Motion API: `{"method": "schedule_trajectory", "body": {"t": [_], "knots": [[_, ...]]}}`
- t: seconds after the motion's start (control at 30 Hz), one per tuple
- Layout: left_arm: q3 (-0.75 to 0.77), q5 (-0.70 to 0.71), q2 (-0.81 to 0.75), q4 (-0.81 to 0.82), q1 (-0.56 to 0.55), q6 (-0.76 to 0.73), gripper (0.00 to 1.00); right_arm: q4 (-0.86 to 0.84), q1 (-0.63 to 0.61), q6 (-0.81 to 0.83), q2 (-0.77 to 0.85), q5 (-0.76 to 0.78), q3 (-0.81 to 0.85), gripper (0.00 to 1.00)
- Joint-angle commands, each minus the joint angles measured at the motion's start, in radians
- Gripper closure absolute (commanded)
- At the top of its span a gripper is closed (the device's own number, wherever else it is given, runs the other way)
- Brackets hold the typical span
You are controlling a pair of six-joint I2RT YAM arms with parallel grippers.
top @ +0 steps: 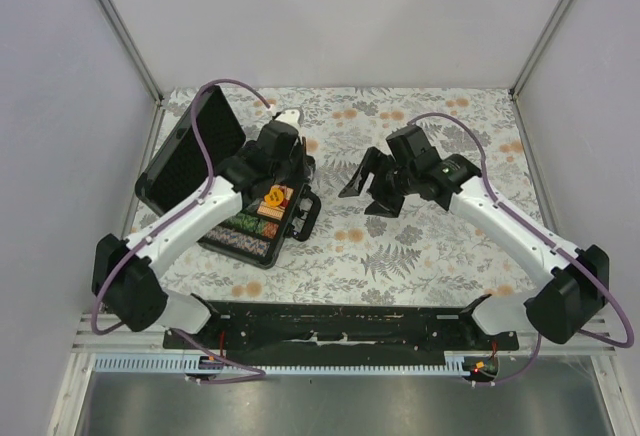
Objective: Pack up texas hold em set
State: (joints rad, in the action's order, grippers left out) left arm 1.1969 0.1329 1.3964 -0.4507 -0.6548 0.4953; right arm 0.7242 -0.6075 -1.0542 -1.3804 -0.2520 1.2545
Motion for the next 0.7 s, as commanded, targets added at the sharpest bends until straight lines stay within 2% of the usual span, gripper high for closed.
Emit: {"method": "schedule_trajectory", "body": {"t": [0.0, 0.17, 0.67], "knots": [[0.099, 0.030, 0.110, -0.088, 0.066, -0.190, 0.98, 0.063, 0.006, 0.097, 0.073, 0.066, -0.041, 0.18], [0.194, 0.092, 0.233, -0.147, 0.112, -0.232, 0.98, 0.121, 0.009, 0.166, 0.103, 0.100, -0.026, 0.16], [0.270, -0.013, 0.411, -0.134, 0.170, -0.274, 0.98, 0.188, 0.031, 0.229, 0.070, 0.109, 0.043, 0.14]]}}
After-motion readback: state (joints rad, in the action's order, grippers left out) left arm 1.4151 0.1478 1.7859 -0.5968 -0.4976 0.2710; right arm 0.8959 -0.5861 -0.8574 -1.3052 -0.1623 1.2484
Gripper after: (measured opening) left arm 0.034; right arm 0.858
